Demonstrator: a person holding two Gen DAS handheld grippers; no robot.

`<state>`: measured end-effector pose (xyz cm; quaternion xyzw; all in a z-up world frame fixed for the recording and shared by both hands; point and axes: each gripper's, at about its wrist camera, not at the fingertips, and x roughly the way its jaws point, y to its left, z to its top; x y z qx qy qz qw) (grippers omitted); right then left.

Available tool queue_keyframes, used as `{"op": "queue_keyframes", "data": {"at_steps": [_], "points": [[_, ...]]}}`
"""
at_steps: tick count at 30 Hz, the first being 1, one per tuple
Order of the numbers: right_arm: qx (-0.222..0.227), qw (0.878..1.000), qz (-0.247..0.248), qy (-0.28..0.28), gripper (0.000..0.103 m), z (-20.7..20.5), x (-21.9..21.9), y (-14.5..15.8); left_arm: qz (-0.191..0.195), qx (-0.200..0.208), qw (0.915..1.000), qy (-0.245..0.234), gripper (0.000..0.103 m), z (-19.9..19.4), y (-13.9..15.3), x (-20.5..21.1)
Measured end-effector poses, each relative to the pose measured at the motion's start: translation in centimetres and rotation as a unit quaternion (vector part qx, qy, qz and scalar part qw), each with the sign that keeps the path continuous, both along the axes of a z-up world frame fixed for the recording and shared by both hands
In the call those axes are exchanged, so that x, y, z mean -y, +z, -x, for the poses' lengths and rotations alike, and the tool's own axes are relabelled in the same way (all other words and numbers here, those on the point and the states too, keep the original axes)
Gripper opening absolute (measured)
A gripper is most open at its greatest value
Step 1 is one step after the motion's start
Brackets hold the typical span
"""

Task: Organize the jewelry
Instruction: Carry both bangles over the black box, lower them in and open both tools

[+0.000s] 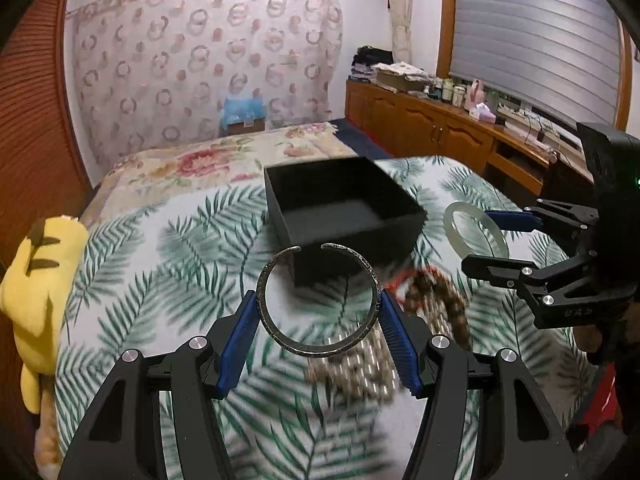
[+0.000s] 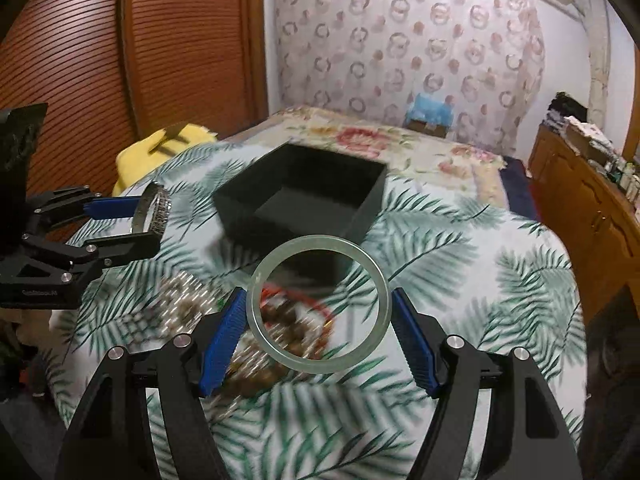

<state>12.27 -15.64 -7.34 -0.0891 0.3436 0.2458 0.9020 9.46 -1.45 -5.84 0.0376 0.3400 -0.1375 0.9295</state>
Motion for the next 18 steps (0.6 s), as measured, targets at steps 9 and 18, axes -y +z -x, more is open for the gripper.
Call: {"op": "queue_keyframes", "data": {"at_steps": [9, 18], "points": [[0.029, 0.999, -0.008, -0.025, 0.074, -3.8, 1.1, 1.8, -0.011, 0.004, 0.9999, -0.001, 0.058, -4.7, 1.2, 1.1], [0.030, 0.999, -0.017, -0.038, 0.074, -5.8, 1.6, 1.6, -0.015, -0.013, 0.9998, 0.001, 0.058, -8.7, 0.7, 2.0]]}}
